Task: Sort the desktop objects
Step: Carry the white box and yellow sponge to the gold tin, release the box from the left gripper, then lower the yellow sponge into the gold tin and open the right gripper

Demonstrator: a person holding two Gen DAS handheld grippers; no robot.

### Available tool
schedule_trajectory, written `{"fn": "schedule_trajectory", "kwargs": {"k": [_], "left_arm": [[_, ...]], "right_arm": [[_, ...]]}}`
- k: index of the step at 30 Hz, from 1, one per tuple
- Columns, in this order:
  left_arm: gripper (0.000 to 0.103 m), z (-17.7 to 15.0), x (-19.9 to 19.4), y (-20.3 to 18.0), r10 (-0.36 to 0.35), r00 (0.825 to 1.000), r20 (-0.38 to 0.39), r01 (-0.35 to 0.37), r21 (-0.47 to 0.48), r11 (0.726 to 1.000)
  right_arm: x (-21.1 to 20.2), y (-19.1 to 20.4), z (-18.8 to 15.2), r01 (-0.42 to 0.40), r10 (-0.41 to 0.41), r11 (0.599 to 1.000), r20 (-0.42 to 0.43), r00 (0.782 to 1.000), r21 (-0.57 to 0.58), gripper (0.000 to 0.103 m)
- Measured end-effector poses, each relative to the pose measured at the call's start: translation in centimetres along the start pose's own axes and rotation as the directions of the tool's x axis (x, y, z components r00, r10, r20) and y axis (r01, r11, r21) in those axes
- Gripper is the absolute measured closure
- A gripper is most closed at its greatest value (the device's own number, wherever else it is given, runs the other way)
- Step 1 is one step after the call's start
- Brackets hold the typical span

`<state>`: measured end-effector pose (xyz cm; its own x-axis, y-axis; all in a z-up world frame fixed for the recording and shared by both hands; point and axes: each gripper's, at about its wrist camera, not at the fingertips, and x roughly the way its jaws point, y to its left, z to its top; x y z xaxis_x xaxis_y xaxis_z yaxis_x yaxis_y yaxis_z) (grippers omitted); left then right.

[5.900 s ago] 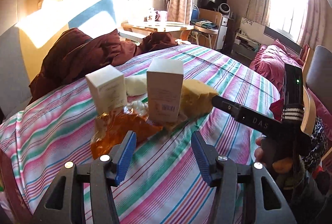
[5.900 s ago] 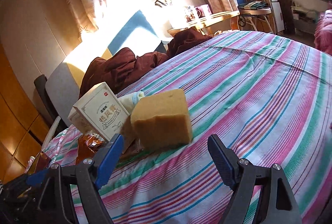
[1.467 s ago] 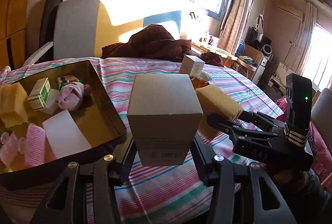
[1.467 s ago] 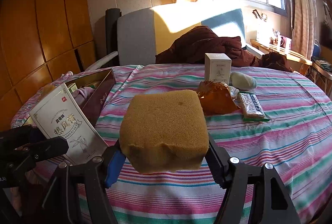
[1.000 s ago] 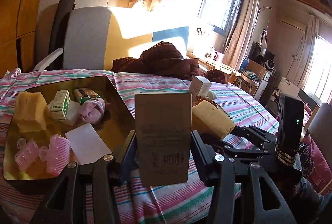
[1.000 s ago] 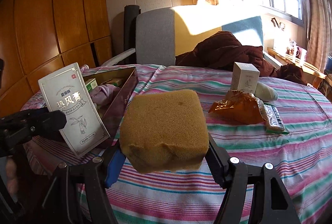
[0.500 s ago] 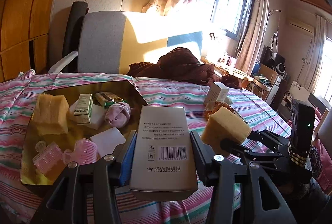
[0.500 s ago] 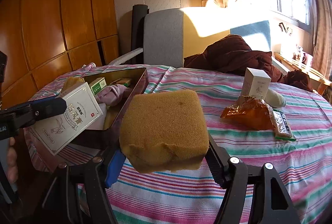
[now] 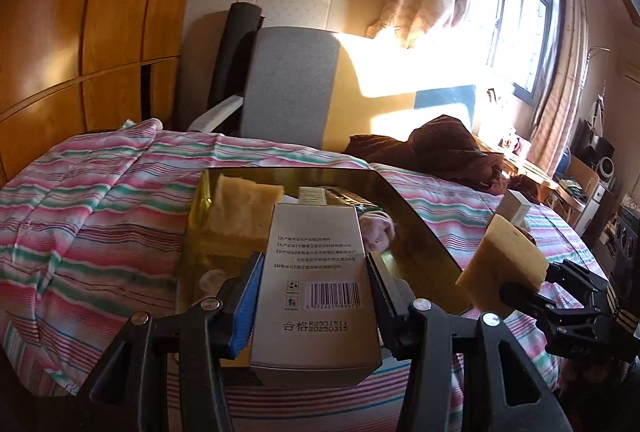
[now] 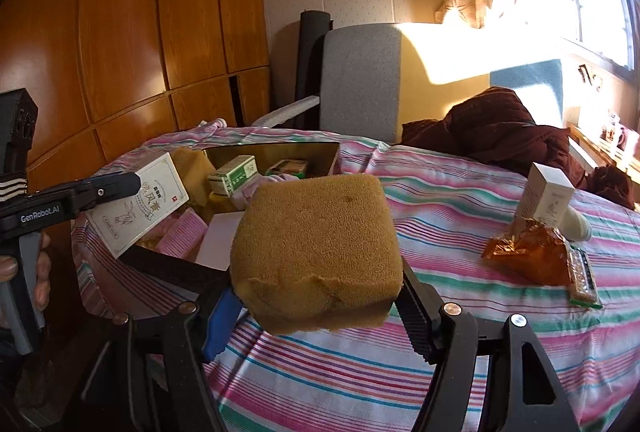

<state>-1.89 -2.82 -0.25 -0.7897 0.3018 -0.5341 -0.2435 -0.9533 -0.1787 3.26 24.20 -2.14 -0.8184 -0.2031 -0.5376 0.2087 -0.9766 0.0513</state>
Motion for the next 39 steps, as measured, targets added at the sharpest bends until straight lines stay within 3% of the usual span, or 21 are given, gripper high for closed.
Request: {"fn": "schedule_trajectory", "kwargs": {"k": [6,15,23,29,32,39], "left_arm": [[0.052,-0.6,1.6,2.9,0.058,0.997,-0.044,-0.059,-0.042,0.997],[0.052,-0.9,3.7,2.4,0.007,0.998,-0.055,-0.008,-0.015,1.000],[0.051,-0.5,6.5,1.8,0.019,0.994,-0.106,-0.018,0.011,1.000],[0.050,-0.3,4.3,3.1,-0.063,0.994,-0.091,0.056,-0.074,0.996],[0.050,0.2,2.9,3.5,-0.062,0.996,-0.061,0.057,-0.088,0.995],[0.053,0.9,1.4,3.0,-0.048,0.999,-0.022,0.046,-0.073,0.996]], "right_arm": [[4.4,3.1,1.9,-0.012,0.007,0.995,-0.046,0.999,-0.099,0.032],[10.0,5.4,3.3,0.053,-0.085,0.967,-0.123,0.989,-0.247,0.032],[12.2,4.9,3.8,0.015,-0.054,0.979,-0.186,0.981,-0.205,0.032],[11.6,4.5,3.5,-0.038,0.009,0.988,-0.187,0.982,-0.152,0.028],[10.4,4.4,3.4,-0.044,0.022,0.990,-0.156,0.988,-0.134,0.021],[7.9,3.8,3.4,-0.034,0.025,0.994,-0.090,0.996,-0.100,0.021]]}}
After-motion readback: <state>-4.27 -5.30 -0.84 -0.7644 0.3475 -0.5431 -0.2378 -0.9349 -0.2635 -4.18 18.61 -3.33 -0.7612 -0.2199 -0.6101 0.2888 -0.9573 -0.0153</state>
